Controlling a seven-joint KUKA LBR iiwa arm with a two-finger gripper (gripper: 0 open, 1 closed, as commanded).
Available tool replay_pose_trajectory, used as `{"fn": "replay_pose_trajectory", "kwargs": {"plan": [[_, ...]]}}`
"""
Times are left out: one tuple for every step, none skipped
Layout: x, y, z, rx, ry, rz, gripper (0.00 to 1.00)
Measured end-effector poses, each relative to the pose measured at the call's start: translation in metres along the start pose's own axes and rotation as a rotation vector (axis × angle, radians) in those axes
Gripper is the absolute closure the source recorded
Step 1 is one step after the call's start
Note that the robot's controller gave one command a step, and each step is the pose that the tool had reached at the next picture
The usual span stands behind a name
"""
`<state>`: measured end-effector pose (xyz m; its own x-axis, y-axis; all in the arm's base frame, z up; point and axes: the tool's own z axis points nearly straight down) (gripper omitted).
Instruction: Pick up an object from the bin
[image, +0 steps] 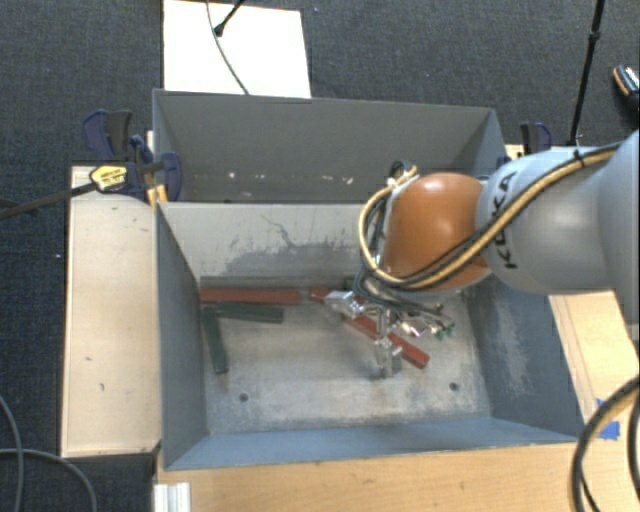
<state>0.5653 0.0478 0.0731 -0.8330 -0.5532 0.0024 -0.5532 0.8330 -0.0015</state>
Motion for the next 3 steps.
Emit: {"fn": "replay_pose_trajectory", "kwargs": {"plan": [[0.006, -0.054, -0.092, 0.005, -0.012, 0.152, 0.00], [0.027, -0.069, 0.005, -0.005, 0.001, 0.136, 0.00], [-0.005, -0.037, 0.003, -0.003, -0.005, 0.352, 0.00]]}}
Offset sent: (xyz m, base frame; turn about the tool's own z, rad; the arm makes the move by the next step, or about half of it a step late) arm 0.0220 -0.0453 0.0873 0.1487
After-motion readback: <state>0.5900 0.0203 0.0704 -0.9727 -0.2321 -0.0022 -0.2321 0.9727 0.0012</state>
